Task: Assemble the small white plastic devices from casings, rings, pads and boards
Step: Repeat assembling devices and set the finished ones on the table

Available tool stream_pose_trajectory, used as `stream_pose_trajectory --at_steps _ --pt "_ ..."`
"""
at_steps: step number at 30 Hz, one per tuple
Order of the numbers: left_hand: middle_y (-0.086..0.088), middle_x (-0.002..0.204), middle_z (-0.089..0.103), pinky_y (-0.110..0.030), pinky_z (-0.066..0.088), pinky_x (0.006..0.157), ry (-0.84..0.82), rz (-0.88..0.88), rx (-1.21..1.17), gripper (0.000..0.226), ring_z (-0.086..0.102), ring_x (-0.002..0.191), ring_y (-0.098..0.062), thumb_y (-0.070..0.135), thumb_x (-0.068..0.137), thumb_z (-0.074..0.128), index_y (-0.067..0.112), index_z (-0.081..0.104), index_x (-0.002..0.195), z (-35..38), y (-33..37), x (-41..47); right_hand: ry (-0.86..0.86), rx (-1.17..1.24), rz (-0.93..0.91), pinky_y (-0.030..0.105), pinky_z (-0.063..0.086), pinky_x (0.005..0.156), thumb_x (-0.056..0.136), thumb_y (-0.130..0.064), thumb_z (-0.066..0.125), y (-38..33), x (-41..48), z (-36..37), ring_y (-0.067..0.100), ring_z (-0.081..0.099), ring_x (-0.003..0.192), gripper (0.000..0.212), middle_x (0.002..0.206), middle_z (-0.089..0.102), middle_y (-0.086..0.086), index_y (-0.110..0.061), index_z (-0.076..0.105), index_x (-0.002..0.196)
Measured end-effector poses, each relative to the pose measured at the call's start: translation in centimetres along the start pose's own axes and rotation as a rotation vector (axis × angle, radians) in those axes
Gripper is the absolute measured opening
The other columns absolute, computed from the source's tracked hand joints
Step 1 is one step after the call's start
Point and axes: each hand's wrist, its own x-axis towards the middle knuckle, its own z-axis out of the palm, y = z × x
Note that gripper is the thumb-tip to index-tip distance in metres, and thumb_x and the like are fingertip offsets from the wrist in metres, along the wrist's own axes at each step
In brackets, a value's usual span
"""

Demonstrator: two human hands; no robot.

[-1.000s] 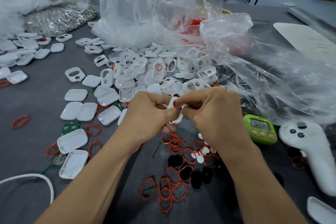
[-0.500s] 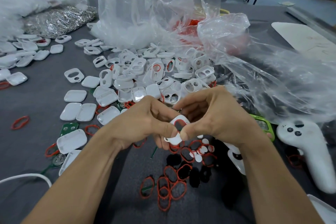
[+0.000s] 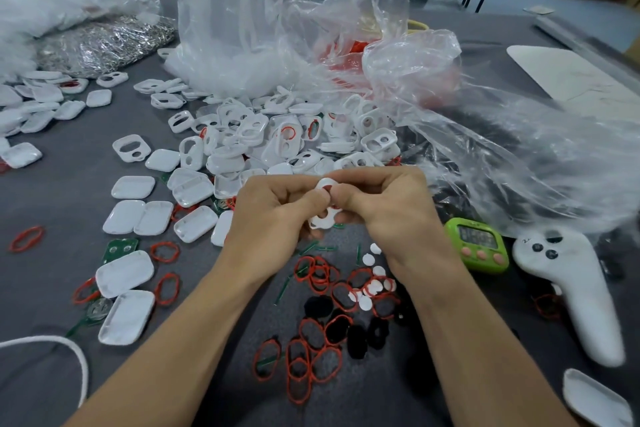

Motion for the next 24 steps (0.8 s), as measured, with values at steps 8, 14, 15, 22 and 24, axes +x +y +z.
stream_pose_trajectory --at_steps 8,14,15,22,24 --pt "0.022 0.066 0.069 -0.017 0.044 0.057 0.27 0.236 0.508 0.012 0.063 0.064 0.001 0.041 0.094 0.064 0.042 0.076 0.095 0.5 -0.4 -0.2 0.113 -0.065 -0.04 0.038 0.065 0.076 0.087 -0.029 0.071 1.1 -0.1 2.3 0.012 0.078 0.082 0.009 0.083 0.08 -0.006 -0.032 0.078 0.083" --pt "0.024 0.07 0.068 -0.008 0.039 0.058 0.249 0.24 0.624 0.009 0.064 0.07 -0.002 0.033 0.09 0.072 0.04 0.078 0.092 0.3 -1.0 -0.3 0.078 -0.068 0.0 0.048 0.061 0.088 0.069 -0.048 0.07 1.7 0.1 3.2 0.018 0.078 0.086 0.026 0.083 0.08 -0.003 -0.035 0.081 0.089" --pt "0.024 0.071 0.067 -0.009 0.04 0.059 0.249 0.239 0.625 0.009 0.063 0.071 -0.002 0.032 0.089 0.072 0.039 0.077 0.092 0.3 -0.9 -0.3 0.078 -0.068 0.0 0.048 0.061 0.088 0.068 -0.049 0.07 1.7 0.2 3.2 0.019 0.078 0.086 0.025 0.083 0.08 -0.003 -0.037 0.081 0.088" --pt "0.022 0.072 0.067 -0.02 0.045 0.061 0.197 0.227 0.627 0.024 0.061 0.073 -0.004 0.03 0.085 0.068 0.048 0.07 0.1 -0.1 -0.7 -0.2 0.127 -0.055 -0.004 0.047 0.062 0.084 0.069 -0.05 0.075 1.6 -0.2 3.3 0.019 0.077 0.083 0.023 0.079 0.079 -0.003 -0.034 0.081 0.084" --pt "0.02 0.069 0.067 -0.021 0.043 0.055 0.225 0.208 0.607 0.021 0.059 0.067 -0.007 0.028 0.086 0.064 0.045 0.072 0.095 -0.3 -0.8 -0.1 0.107 -0.047 -0.02 0.036 0.062 0.08 0.076 -0.044 0.077 1.6 -0.4 3.5 0.013 0.077 0.081 0.019 0.08 0.079 -0.006 -0.029 0.081 0.086"
